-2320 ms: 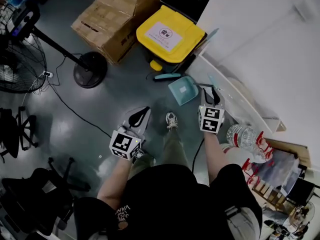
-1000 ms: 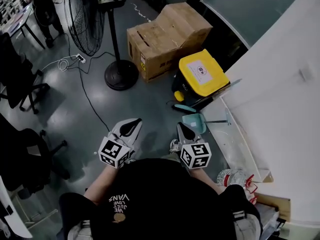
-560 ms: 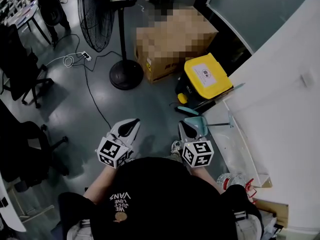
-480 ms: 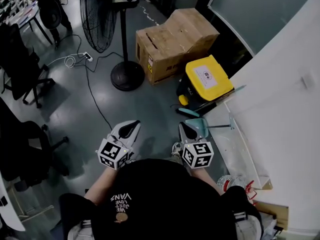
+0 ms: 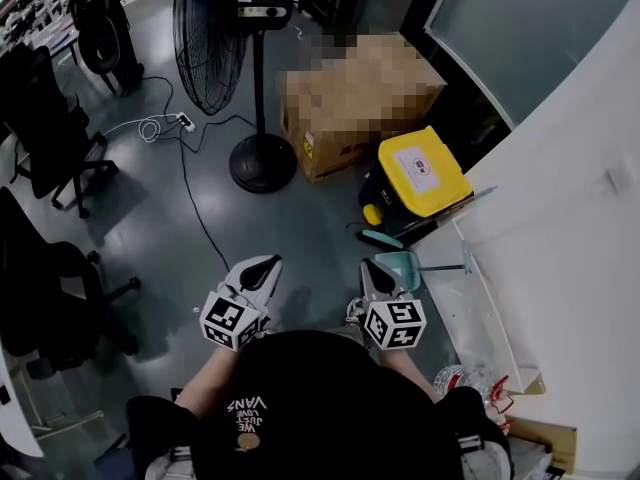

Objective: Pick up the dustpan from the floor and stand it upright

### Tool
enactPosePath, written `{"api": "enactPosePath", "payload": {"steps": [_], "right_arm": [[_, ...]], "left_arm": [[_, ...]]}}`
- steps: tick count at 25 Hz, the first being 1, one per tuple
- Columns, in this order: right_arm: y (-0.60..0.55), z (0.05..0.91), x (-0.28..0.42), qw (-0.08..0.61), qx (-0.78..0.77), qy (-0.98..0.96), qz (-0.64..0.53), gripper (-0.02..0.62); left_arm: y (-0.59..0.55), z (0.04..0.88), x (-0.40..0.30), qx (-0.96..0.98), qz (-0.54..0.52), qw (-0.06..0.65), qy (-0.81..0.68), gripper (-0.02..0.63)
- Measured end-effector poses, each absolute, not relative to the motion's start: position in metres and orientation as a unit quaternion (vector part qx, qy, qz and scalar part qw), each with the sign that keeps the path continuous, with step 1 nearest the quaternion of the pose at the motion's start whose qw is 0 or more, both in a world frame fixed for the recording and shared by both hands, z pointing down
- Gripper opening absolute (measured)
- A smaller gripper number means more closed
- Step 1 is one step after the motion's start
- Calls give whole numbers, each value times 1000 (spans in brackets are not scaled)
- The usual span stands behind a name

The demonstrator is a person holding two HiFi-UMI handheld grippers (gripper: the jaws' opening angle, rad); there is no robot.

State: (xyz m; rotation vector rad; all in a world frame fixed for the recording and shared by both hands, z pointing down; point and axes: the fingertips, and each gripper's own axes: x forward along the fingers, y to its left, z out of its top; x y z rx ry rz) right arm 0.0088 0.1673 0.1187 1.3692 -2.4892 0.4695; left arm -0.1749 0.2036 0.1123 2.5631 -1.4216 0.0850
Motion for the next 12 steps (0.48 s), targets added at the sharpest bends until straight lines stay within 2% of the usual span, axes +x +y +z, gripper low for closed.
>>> {"api": "enactPosePath", "payload": {"steps": [12], "right_arm": [[169, 121, 12, 124, 476, -856, 158, 2]], "left_arm": [[211, 119, -162, 874, 27, 108, -473, 54]]}}
